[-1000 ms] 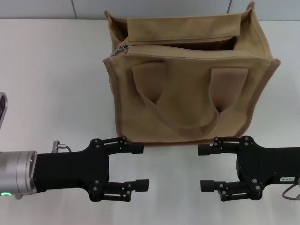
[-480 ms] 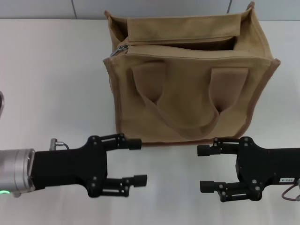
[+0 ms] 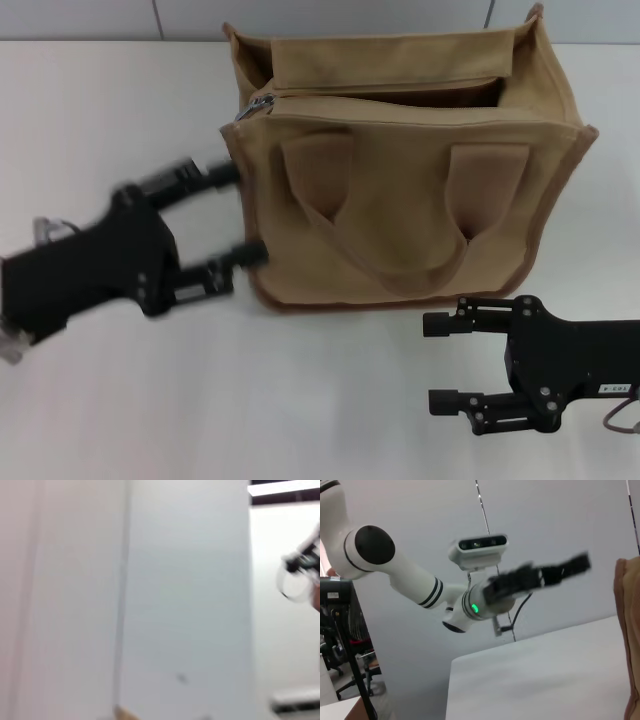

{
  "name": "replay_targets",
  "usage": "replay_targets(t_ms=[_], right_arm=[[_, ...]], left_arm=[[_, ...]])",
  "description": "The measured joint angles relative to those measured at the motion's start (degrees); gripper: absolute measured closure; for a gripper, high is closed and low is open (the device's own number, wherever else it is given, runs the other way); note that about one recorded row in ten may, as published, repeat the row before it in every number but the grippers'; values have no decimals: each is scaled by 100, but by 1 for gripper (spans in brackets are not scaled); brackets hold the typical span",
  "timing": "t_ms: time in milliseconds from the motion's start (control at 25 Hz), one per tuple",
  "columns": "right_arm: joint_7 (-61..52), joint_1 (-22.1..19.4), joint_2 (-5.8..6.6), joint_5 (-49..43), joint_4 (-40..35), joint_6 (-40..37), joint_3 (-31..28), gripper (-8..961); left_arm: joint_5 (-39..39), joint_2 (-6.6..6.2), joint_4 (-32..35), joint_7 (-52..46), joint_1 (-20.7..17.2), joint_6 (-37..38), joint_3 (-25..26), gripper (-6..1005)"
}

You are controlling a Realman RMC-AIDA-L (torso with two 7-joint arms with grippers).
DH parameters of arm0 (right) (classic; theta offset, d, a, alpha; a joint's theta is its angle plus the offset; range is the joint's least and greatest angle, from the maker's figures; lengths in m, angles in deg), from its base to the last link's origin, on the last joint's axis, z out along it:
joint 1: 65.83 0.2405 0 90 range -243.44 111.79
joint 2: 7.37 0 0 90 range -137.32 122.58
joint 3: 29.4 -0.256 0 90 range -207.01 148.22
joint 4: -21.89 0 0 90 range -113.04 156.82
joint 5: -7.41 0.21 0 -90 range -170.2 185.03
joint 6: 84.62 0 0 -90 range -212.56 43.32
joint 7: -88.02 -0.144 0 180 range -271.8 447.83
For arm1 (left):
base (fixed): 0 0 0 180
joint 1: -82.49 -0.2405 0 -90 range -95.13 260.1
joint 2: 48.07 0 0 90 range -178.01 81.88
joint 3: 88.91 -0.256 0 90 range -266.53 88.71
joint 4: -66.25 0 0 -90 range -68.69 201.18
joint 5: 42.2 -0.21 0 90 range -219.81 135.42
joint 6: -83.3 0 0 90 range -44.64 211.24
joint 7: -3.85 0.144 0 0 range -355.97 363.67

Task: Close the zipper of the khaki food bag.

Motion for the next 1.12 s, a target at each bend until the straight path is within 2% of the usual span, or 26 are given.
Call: replay_targets(t_ms=[80, 120, 200, 360, 400, 440, 520, 800, 920, 1120], right_arm=[[0, -4, 0, 0, 1, -14, 0, 209], [1, -5, 0, 0, 4, -26, 0, 209], [0, -7, 0, 0, 6, -29, 1, 209], [1, -13, 0, 0, 8, -37, 10, 209], [0, -15, 0, 0, 9, -38, 10, 209], [0, -18, 0, 0, 9, -39, 12, 209], [0, -21, 0, 0, 9, -39, 18, 209], [-76, -32, -3, 0, 9, -45, 4, 210], [-117, -32, -1, 0, 9, -47, 3, 210], [-138, -31, 9, 0, 3, -48, 19, 210]], left_arm=[[194, 25, -72, 37, 21, 36, 368, 183], [561, 35, -215, 68, 19, -5, 685, 183], [728, 37, -262, 90, 12, -79, 769, 183], [1169, 39, -360, 347, -18, -753, 963, 184], [1169, 39, -360, 347, -18, -753, 963, 184], [1141, 20, -337, 571, -19, -1405, 922, 184], [1014, 4, -314, 741, -19, -1837, 837, 184], [392, -8, -273, 1167, -7, -2047, 507, 184], [340, 13, -260, 1200, 86, -2093, 229, 184], [394, 64, -358, 1350, 298, -2591, 212, 185]])
